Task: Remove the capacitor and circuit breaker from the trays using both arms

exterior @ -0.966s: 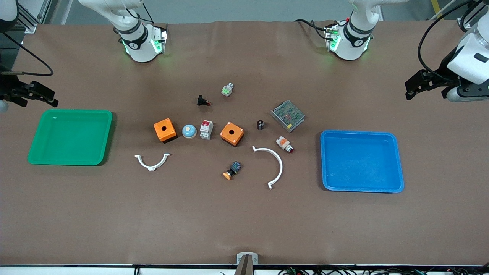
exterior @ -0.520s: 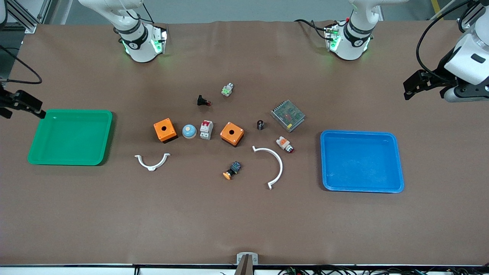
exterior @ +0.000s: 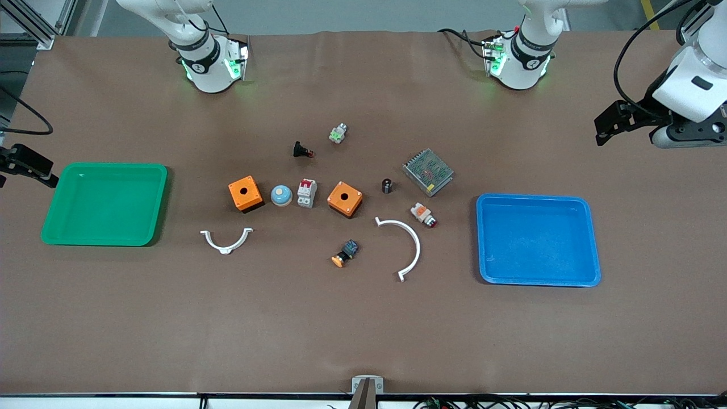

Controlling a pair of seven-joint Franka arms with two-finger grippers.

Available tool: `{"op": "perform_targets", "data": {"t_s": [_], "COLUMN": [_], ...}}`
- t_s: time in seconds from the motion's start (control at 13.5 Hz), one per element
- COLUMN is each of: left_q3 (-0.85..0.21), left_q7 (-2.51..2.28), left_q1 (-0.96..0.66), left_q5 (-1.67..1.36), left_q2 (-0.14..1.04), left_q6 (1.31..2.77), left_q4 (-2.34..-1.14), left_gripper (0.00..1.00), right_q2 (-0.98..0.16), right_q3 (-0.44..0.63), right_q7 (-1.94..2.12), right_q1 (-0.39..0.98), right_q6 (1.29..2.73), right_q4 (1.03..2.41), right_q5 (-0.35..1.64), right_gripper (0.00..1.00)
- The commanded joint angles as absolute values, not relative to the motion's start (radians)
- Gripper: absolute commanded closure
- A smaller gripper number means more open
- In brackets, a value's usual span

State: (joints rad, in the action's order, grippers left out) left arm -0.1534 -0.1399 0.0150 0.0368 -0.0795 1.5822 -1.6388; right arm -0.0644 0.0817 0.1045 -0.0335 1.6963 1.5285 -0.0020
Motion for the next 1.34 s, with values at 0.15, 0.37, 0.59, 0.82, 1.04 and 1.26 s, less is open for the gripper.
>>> {"op": "perform_targets", "data": {"t_s": [0.15,0.37,0.59,0.82,1.04,1.26], "left_q3": [-0.150,-0.152,-0.152,-0.156,-0.170,-0.169], "left_q7": [-0.123,-0.126,-0.126,-0.126,-0.124,-0.120], "left_q1": [0.015,0.014,0.014,0.008,0.008,0.012], "left_q5": [0.005,0.006,0.006,0.005,0.005,0.005], "left_q2": [-0.101,-0.080,-0.072,-0.072,-0.072,-0.074], "left_q6": [1.580,1.580,1.580,1.569,1.542,1.529], "left_q4": [-1.655,-1.632,-1.618,-1.618,-1.612,-1.612], "left_gripper": [0.00,0.00,0.00,0.00,0.00,0.00], "right_q2": [-0.077,-0.078,-0.077,-0.078,-0.077,-0.077], "right_q3": [0.071,0.068,0.069,0.069,0.069,0.069], "right_q7": [0.094,0.003,-0.032,-0.029,-0.029,-0.028], "right_q1": [-0.041,-0.035,-0.023,-0.026,-0.026,-0.026], "right_q6": [1.677,1.677,1.680,1.681,1.683,1.681], "right_q4": [1.496,1.496,1.496,1.496,1.496,1.496], "right_q5": [0.003,0.008,0.006,0.006,0.006,0.005], "right_gripper": [0.00,0.00,0.00,0.00,0.00,0.00]}}
